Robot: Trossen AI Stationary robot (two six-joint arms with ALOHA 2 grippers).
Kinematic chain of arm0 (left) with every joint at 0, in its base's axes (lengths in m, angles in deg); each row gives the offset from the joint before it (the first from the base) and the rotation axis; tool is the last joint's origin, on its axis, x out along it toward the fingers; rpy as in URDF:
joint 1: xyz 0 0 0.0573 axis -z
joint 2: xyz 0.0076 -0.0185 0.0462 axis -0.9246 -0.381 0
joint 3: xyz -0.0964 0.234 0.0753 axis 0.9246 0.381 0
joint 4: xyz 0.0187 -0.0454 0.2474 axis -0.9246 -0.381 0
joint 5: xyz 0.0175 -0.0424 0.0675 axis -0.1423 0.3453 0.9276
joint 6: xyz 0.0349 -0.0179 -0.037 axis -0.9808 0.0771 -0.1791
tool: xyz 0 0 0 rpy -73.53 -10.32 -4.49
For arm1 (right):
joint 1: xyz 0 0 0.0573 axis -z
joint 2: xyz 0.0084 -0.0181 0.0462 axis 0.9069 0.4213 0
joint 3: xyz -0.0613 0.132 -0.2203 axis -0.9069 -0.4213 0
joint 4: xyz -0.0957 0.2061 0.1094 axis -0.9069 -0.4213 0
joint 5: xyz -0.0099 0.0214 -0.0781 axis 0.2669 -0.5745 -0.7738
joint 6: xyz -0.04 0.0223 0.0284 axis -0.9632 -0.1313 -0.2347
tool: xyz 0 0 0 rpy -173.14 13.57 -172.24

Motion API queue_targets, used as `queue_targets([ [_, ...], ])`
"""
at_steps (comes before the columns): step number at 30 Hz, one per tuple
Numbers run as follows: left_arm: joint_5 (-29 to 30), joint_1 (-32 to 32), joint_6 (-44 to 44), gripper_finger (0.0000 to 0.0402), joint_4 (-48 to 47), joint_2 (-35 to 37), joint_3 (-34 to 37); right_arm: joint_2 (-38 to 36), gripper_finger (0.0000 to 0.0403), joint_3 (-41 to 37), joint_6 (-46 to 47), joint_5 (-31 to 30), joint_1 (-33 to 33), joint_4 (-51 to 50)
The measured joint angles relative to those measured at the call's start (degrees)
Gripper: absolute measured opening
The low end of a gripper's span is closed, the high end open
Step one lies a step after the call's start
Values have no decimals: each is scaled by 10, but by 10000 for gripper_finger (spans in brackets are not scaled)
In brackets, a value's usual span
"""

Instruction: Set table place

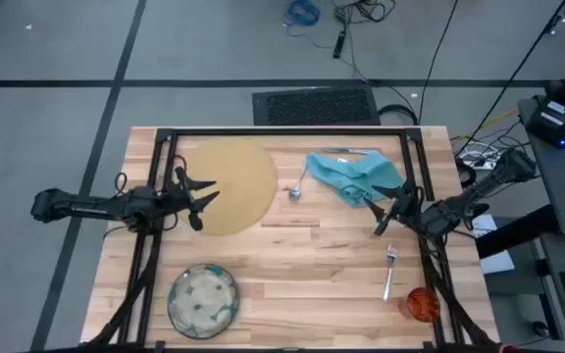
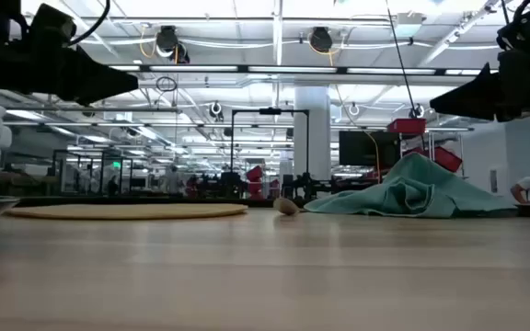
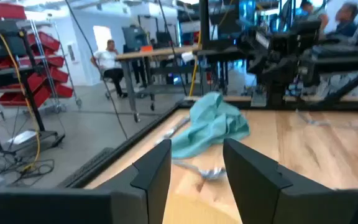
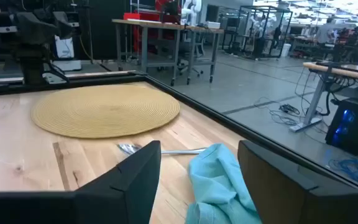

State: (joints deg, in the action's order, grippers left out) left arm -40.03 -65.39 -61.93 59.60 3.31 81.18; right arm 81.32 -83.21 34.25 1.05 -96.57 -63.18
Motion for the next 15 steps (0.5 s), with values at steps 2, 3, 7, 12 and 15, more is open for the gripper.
queue_targets([
  [2,-2,0,0,134,3,0,0,0,208,0,0,0,0,0],
  [3,-2,0,0,134,3,0,0,0,208,0,0,0,0,0],
  [7,-2,0,0,134,-3,0,0,0,208,0,0,0,0,0],
  [12,1,0,-1,134,-2,0,0,0,208,0,0,0,0,0],
  [15,14,0,-18,134,-2,0,0,0,208,0,0,0,0,1],
])
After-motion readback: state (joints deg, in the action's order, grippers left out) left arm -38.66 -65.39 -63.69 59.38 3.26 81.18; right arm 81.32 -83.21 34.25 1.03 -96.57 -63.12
